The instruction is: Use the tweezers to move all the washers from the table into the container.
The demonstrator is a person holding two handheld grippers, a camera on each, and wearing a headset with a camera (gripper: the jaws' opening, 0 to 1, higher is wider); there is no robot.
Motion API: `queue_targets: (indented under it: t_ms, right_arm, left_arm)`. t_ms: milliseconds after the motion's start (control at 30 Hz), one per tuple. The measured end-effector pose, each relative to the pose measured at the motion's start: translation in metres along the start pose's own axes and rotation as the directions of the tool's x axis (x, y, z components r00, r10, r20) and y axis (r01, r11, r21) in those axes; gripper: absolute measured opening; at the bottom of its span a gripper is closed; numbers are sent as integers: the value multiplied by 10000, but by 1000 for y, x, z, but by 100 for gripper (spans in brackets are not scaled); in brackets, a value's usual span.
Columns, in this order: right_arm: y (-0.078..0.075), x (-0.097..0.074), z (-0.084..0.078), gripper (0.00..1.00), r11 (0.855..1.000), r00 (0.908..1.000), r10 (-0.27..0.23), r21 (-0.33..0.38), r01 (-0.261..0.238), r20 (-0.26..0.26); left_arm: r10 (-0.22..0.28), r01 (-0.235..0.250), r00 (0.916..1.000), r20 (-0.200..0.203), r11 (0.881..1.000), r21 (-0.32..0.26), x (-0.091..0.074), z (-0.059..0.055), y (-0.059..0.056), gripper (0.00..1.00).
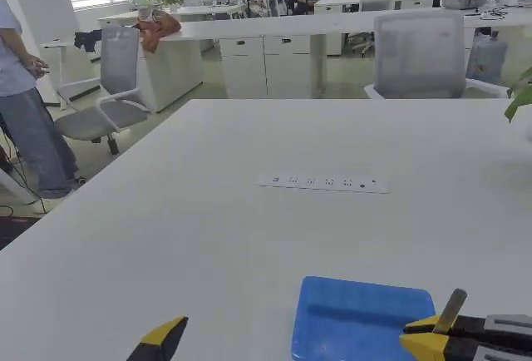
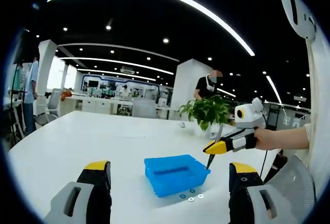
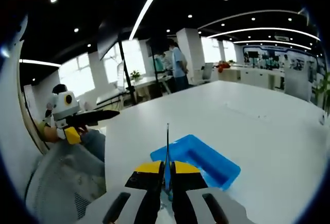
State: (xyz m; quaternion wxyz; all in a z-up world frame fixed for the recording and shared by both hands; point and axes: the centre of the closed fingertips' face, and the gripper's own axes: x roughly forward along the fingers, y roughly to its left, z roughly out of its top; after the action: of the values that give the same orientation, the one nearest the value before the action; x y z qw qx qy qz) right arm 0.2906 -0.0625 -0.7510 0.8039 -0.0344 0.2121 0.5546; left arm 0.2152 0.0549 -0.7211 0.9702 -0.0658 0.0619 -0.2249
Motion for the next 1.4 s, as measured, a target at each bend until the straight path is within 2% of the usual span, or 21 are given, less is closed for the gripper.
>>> queue_targets:
  t_ms: [67, 133, 233, 300, 400, 533, 700, 1033, 1067, 1100, 1400]
  right_arm:
    - [-6, 3, 4, 3, 10000, 9999, -63, 69, 62, 121]
    - [-14, 8, 7, 3, 9996, 9995, -175, 246, 169, 269]
    - [-26, 15, 4, 3, 9988, 9990, -404, 285, 399, 173]
    - [-33, 21, 0, 3, 9983, 9986, -529, 242, 527, 65]
    - [-39, 28, -9, 3, 9979, 9977, -650, -83, 648, -204]
    - [-45, 33, -20, 3, 9951, 9943, -935, -381, 916, -520]
    - [-56, 38, -40, 3, 9925, 9878, -1187, -430, 1149, -1009]
    - [-61, 44, -60, 3, 9884, 9789, -1457, -648, 1376, -1431]
    - [-61, 44, -55, 3, 9879, 9831, -1467, -672, 1400, -1093]
    - [-61, 43, -59, 3, 9885, 9803, -1464, -573, 1399, -1328]
    - [-65, 40, -53, 3, 9863, 9812, -1640, -349, 1612, -1015]
  left_arm:
    - [37, -37, 10000, -30, 9999, 101, 0, -1, 0, 97]
    - [84, -82, 9997, -236, 9999, 80, 1, -4, 2, 97]
    - [-8, 9, 9998, -174, 10000, 62, 0, -3, 1, 95]
    - [-76, 76, 9999, 78, 10000, 11, 0, 1, 0, 95]
    - [2, -2, 10000, 99, 10000, -54, 0, 1, 2, 95]
    - [5, -4, 9999, -166, 10000, 94, 1, -4, 1, 94]
    - [-50, 65, 9989, -456, 9995, 312, 1, -10, 0, 92]
    - [9, 34, 9970, -774, 9985, 548, 2, -15, 1, 91]
    - [45, 4, 9966, -819, 9982, 598, 1, -16, 1, 91]
    - [51, 0, 9966, -827, 9981, 616, 1, -16, 1, 91]
    - [61, 14, 9947, -1026, 9974, 727, 1, -19, 1, 90]
